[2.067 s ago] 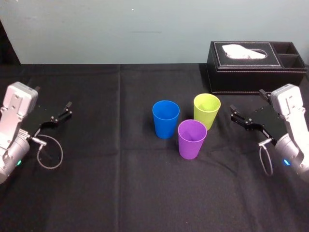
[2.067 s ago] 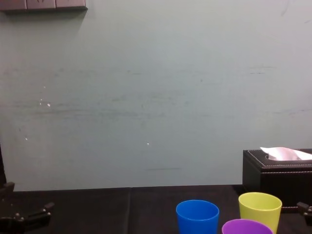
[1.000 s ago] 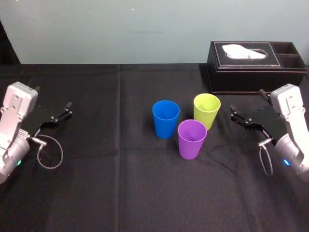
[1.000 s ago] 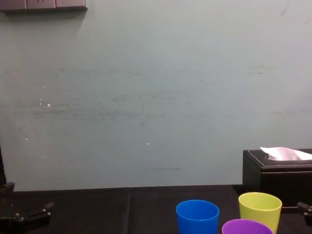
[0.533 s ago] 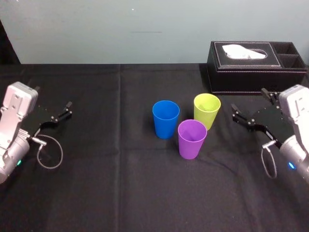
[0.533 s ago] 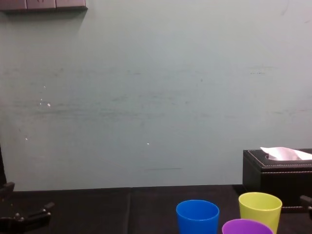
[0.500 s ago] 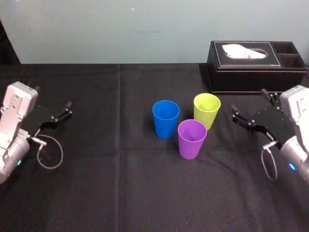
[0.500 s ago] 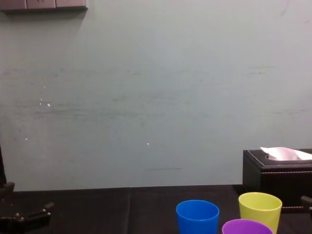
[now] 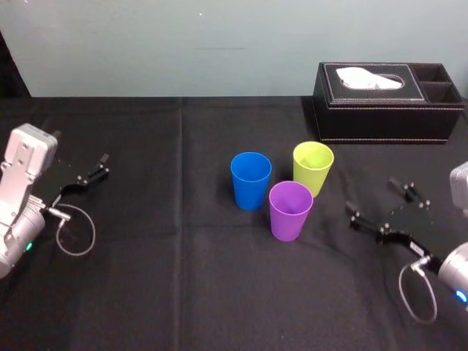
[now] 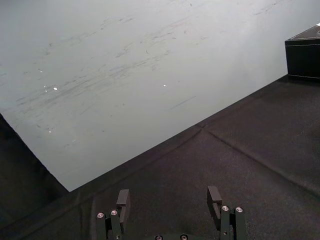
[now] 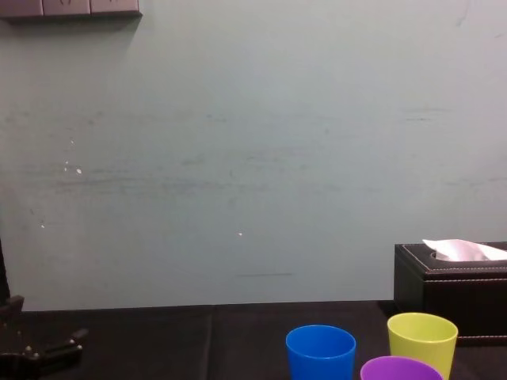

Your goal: Stack the three plastic cups sequentially using one hand.

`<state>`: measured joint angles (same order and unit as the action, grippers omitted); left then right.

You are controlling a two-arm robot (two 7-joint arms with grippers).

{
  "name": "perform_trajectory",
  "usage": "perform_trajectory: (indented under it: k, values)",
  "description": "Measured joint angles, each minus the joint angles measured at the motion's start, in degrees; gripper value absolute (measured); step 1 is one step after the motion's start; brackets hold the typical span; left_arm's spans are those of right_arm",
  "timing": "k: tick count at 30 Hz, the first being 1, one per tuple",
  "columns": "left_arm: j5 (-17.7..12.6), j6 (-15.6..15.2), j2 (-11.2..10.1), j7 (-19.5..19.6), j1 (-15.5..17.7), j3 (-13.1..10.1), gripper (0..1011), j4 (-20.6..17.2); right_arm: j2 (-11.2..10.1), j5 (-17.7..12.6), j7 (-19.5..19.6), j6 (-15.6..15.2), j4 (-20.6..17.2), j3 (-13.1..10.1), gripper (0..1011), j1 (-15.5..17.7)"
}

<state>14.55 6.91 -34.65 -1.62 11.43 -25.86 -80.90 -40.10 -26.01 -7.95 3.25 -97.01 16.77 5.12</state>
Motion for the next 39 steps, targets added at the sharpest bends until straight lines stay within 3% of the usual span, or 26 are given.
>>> perform_trajectory:
  k: [6, 14, 25, 39]
  values:
    - [0.00, 0.00, 0.00, 0.00, 0.00, 0.00, 1011, 0.00, 0.15, -2.26, -3.67, -1.36, -1.23, 0.16, 1003, 2.12]
    - [0.00, 0.00, 0.00, 0.00, 0.00, 0.00, 1011, 0.00, 3.09, -3.19, -8.33, -1.76, 0.58, 2.03, 1003, 0.45]
    - [0.00, 0.00, 0.00, 0.00, 0.00, 0.00, 1011, 0.00, 6.13, -2.76, -10.96, -2.58, 2.51, 2.85, 1003, -1.39]
    - [0.00, 0.00, 0.00, 0.00, 0.00, 0.00, 1011, 0.00, 8.75, 0.34, -12.34, -3.38, 3.53, 3.05, 1003, -3.04]
